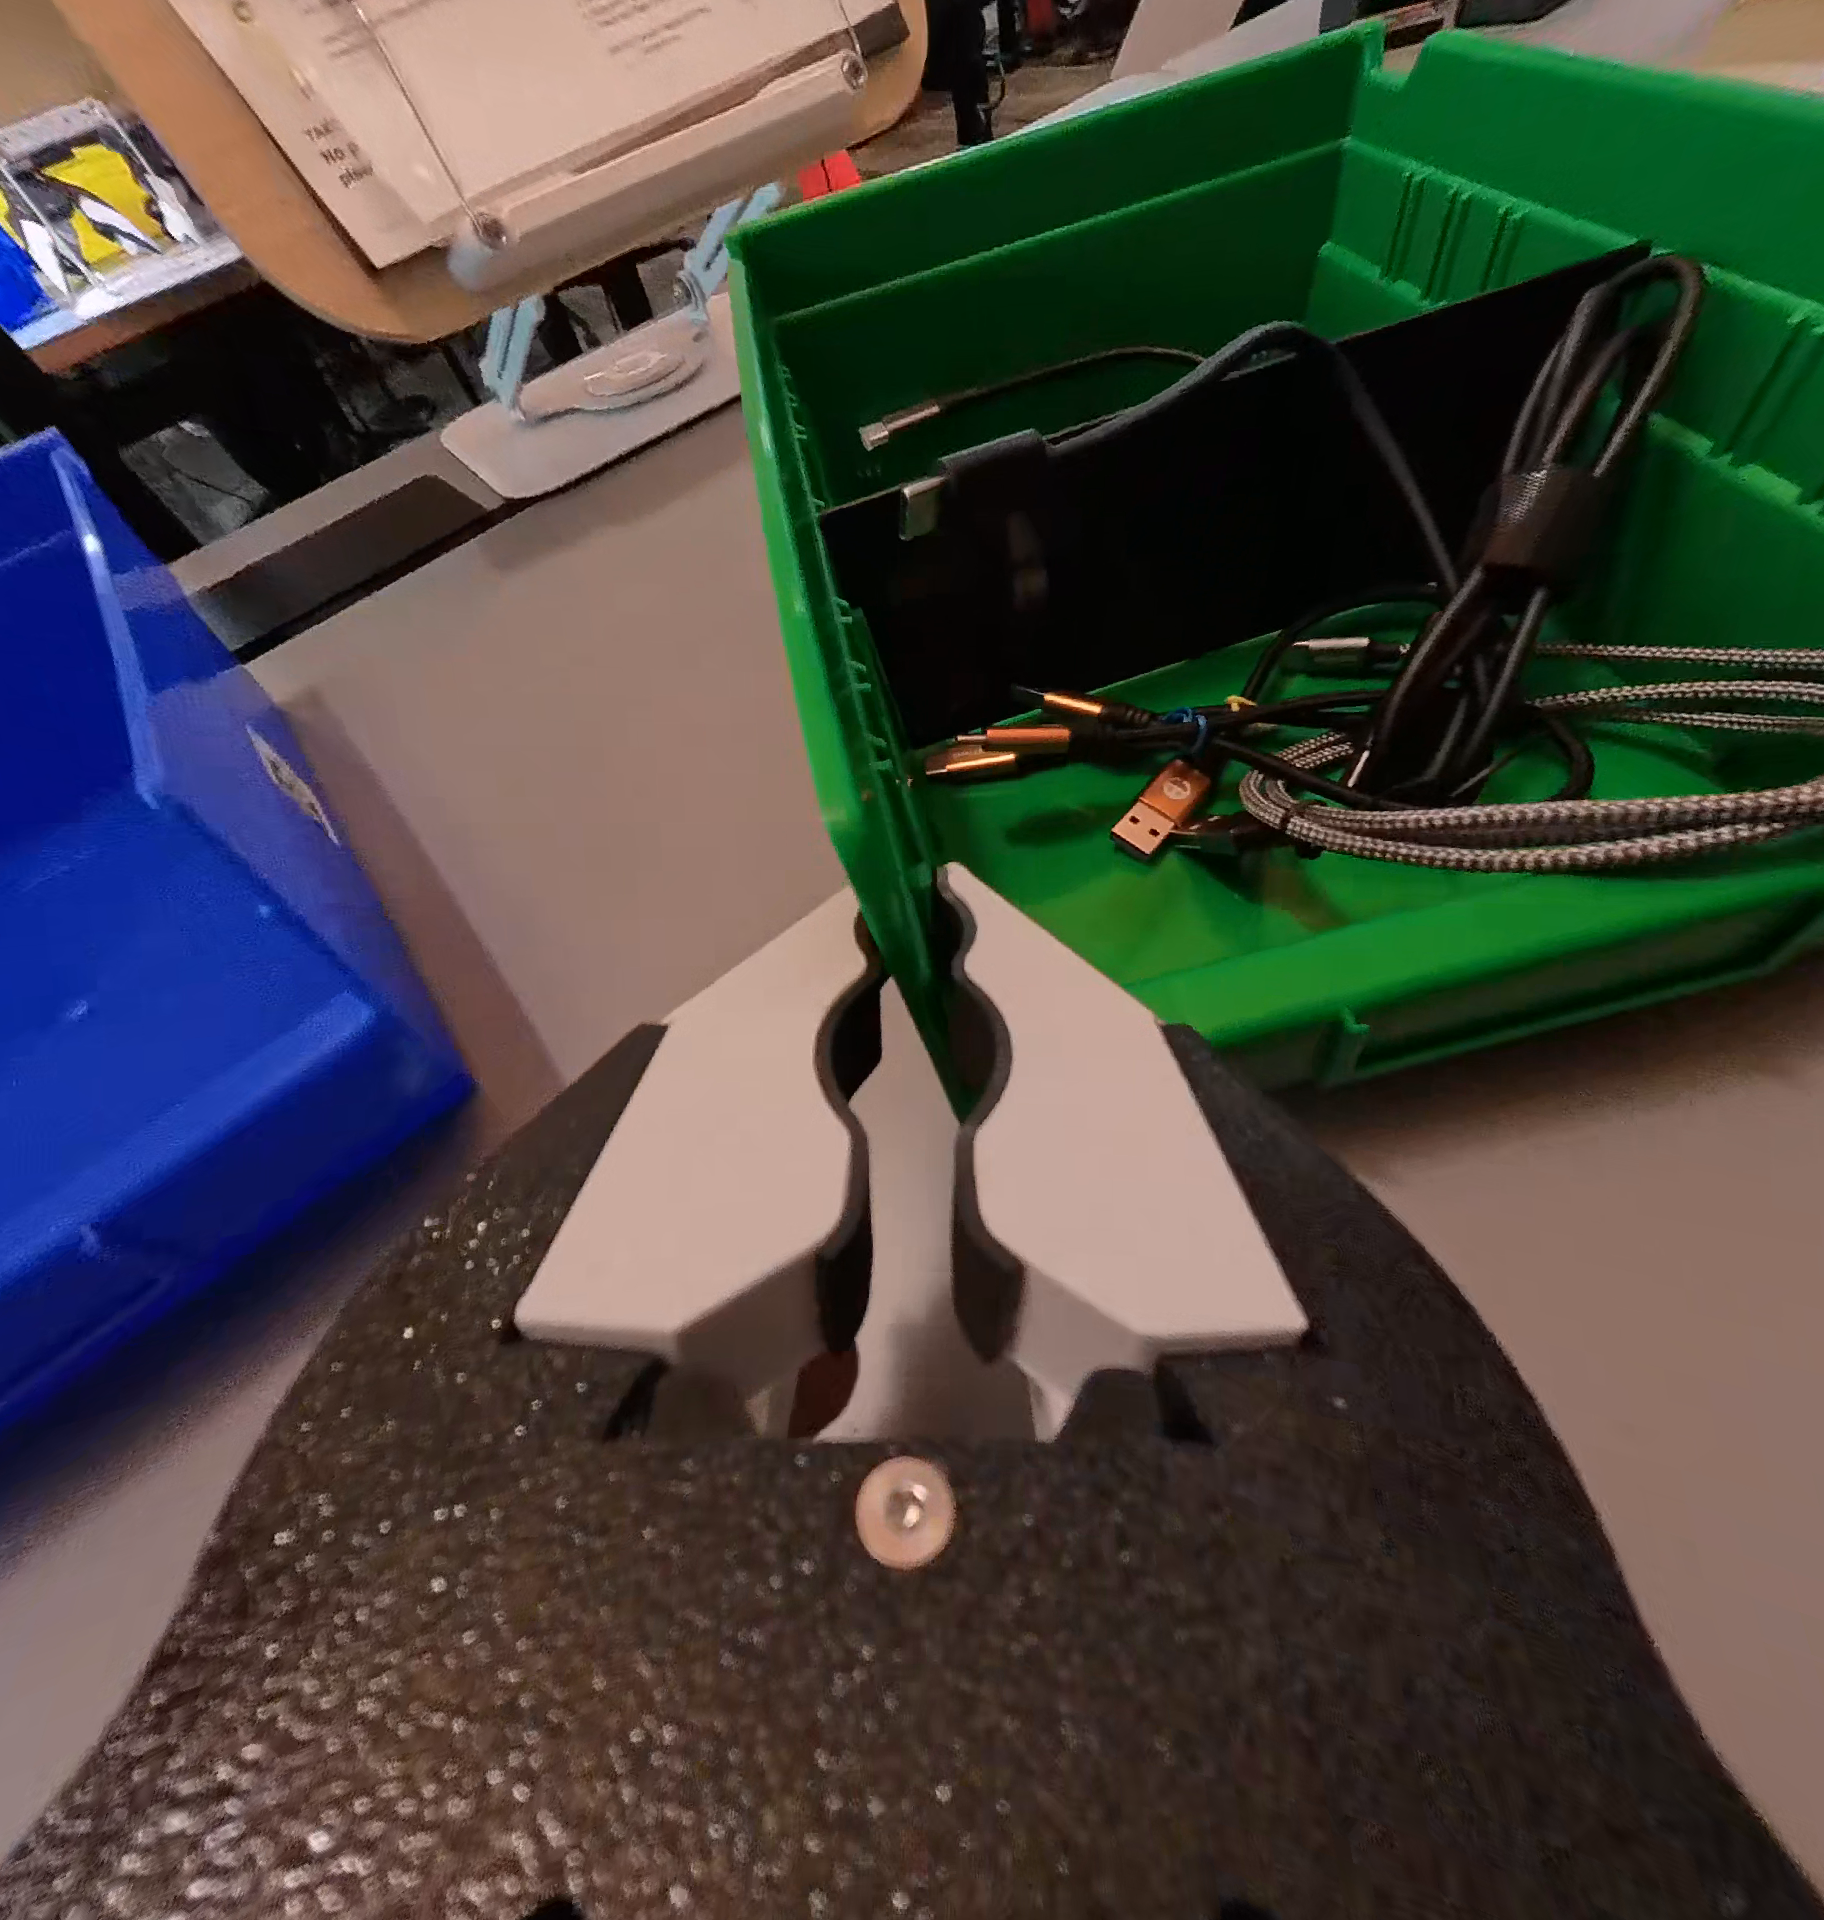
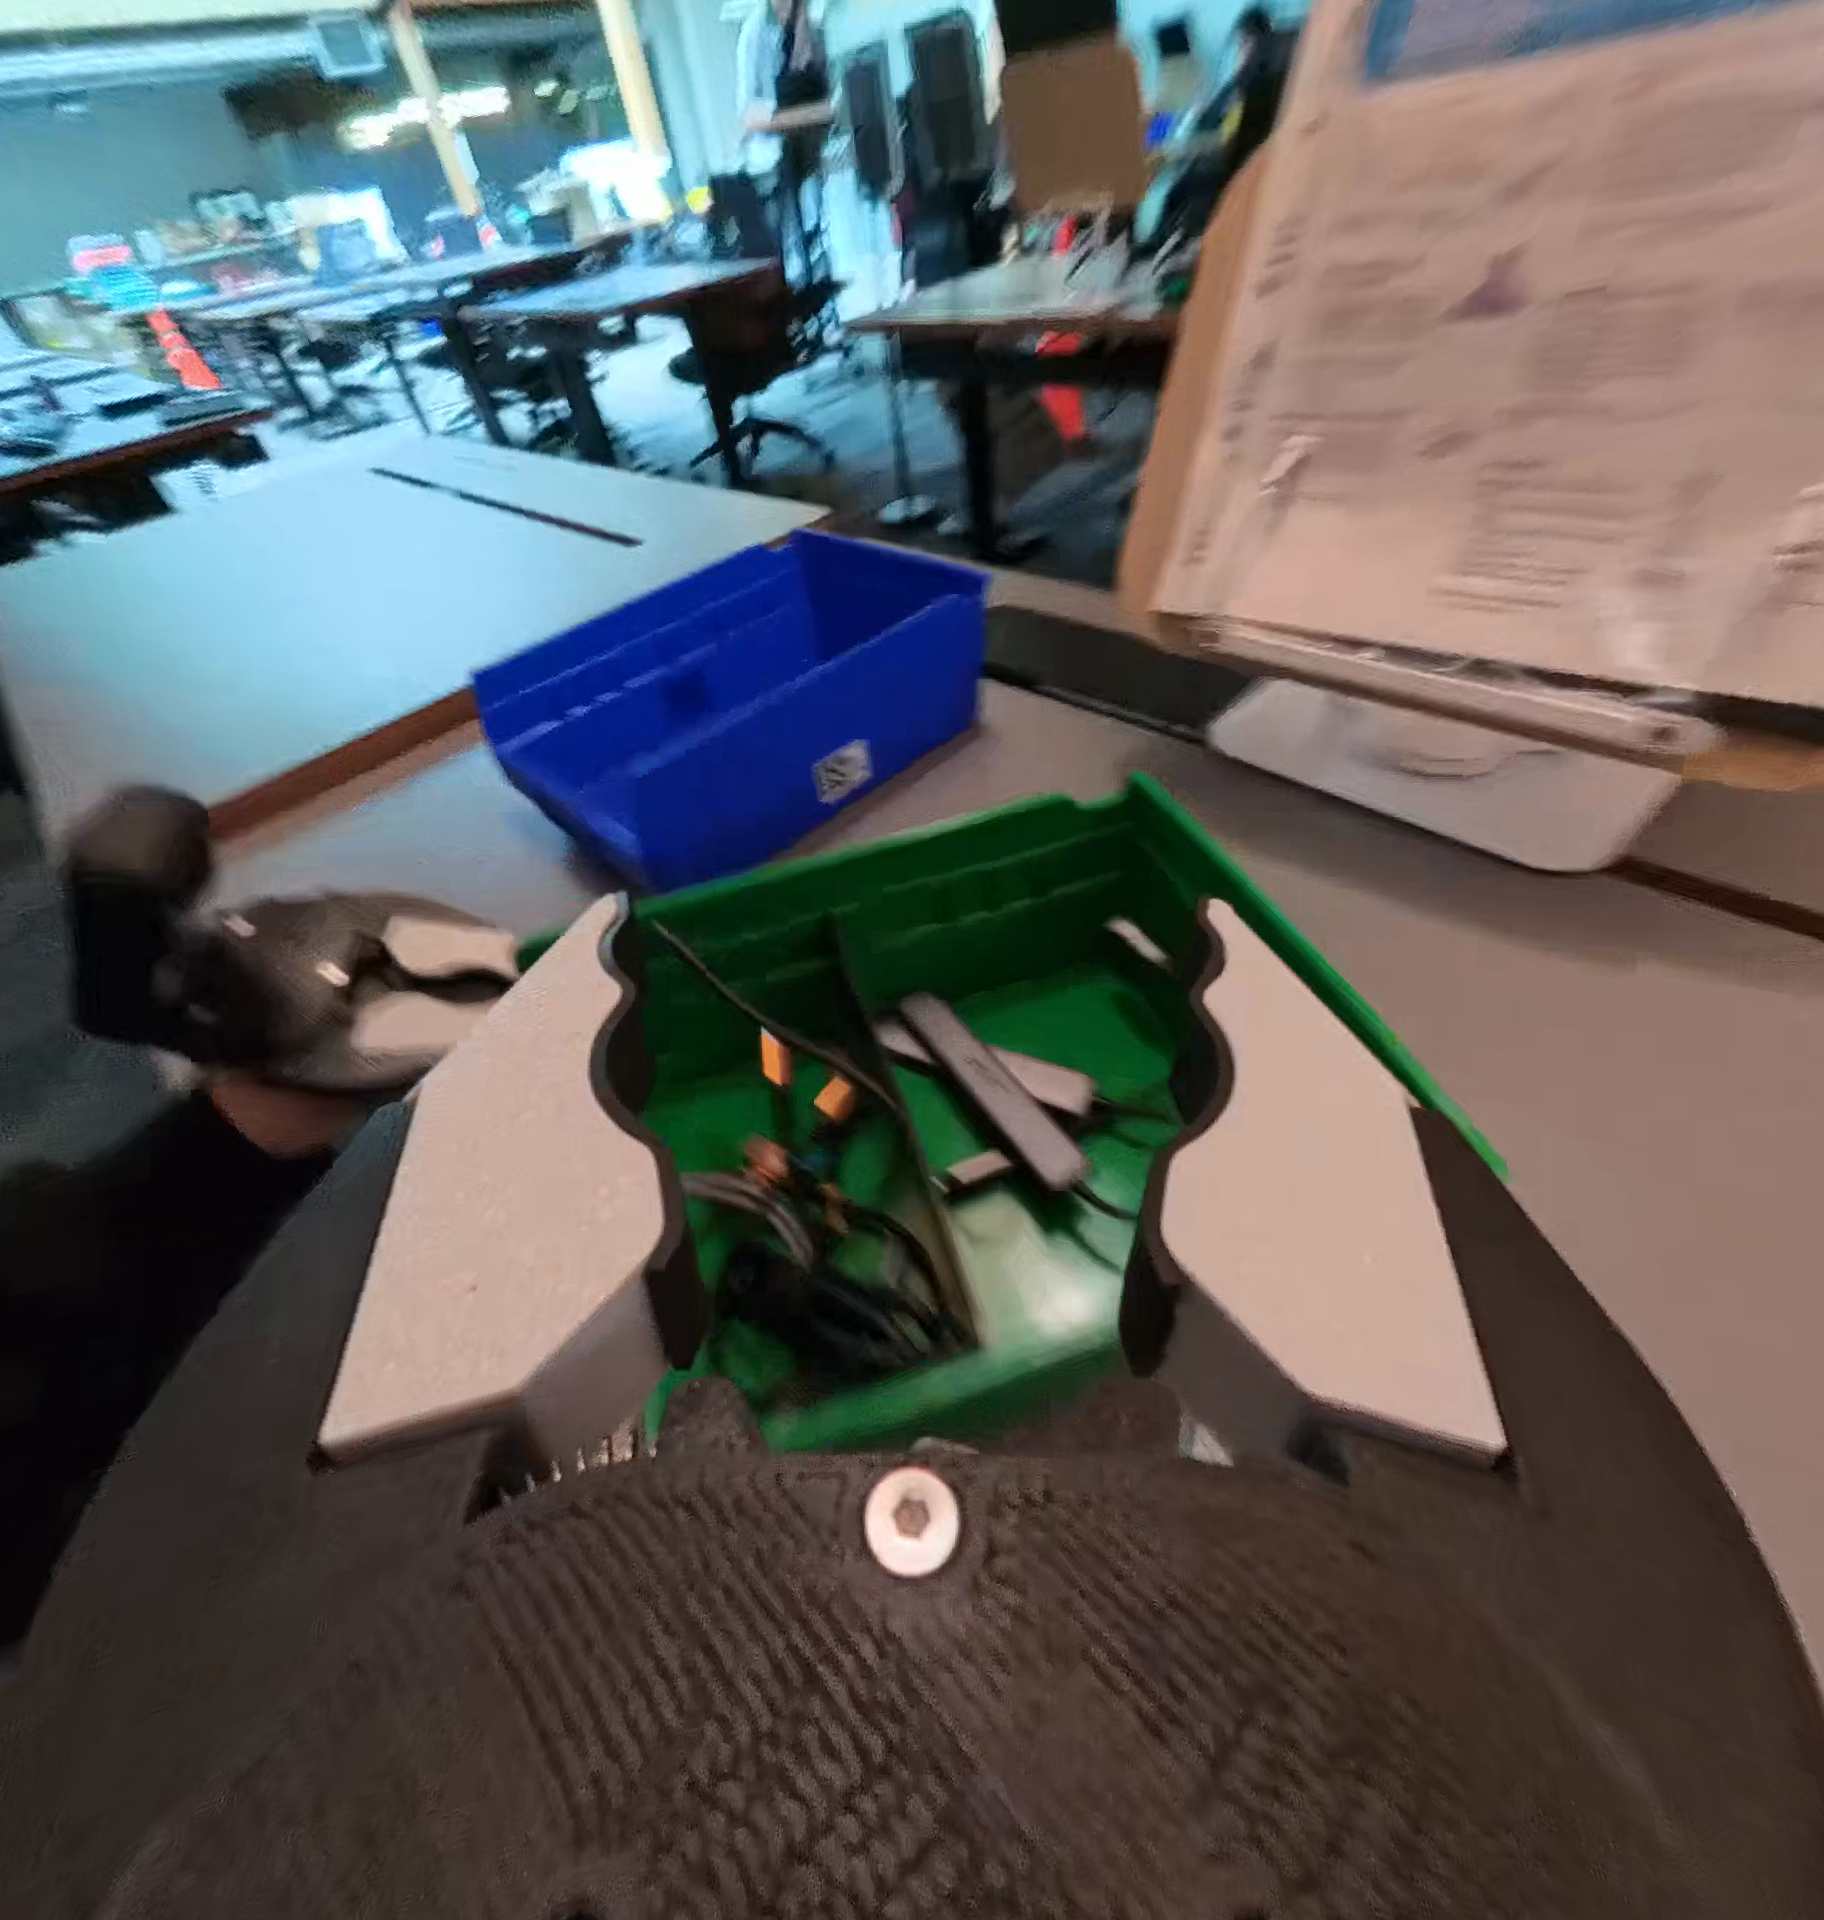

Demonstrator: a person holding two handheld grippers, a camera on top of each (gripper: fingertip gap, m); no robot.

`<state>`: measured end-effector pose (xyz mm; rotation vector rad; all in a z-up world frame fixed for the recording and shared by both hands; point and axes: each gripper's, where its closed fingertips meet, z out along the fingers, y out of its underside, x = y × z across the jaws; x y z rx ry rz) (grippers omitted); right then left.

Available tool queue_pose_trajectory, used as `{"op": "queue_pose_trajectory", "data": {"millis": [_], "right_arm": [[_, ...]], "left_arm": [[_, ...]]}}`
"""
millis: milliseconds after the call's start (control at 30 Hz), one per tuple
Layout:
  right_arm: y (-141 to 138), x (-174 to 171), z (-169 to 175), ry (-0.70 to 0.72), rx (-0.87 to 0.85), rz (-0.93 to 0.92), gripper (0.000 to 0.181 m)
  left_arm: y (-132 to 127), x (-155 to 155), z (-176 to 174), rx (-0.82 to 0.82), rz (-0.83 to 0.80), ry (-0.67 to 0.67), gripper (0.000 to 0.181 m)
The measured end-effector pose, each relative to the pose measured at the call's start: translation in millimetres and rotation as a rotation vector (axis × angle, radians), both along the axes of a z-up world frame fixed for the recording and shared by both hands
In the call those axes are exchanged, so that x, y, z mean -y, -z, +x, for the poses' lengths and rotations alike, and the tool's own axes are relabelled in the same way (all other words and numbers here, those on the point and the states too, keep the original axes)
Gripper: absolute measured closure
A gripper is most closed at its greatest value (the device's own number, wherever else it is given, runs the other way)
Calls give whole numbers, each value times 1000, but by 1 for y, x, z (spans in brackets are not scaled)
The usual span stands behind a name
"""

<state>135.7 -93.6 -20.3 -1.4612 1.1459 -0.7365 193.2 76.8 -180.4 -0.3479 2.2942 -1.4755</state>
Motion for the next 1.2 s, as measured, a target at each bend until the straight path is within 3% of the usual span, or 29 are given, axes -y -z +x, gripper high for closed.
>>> {"op": "queue_pose_trajectory", "data": {"millis": [100,200,300,467,667,800,833,867,933,1033,1200], "right_arm": [[-32,-67,59,-133,-31,68,84],[-27,-122,123,-182,-191,143,79],[11,-162,182,-142,-415,240,104],[98,-173,252,90,-646,139,98],[156,-197,285,187,-745,101,100],[182,-203,289,171,-768,-56,124],[183,-195,292,214,-757,-72,147],[184,-193,294,232,-767,-29,155],[183,-184,295,231,-768,-10,166],[169,-177,291,152,-751,-18,167],[85,-120,283,48,-596,83,168]], "left_arm": [[0,0,5,0,0,8,179],[0,3,9,1,0,40,179],[0,4,12,2,0,47,178],[0,4,13,41,8,45,178],[-2,4,17,93,18,35,176],[-2,4,20,100,18,19,176],[-2,3,21,105,18,11,176],[-3,3,22,112,19,5,175],[-3,3,22,126,23,-2,175],[-3,3,22,129,23,-1,175],[-3,-4,24,140,30,-2,176]]}}
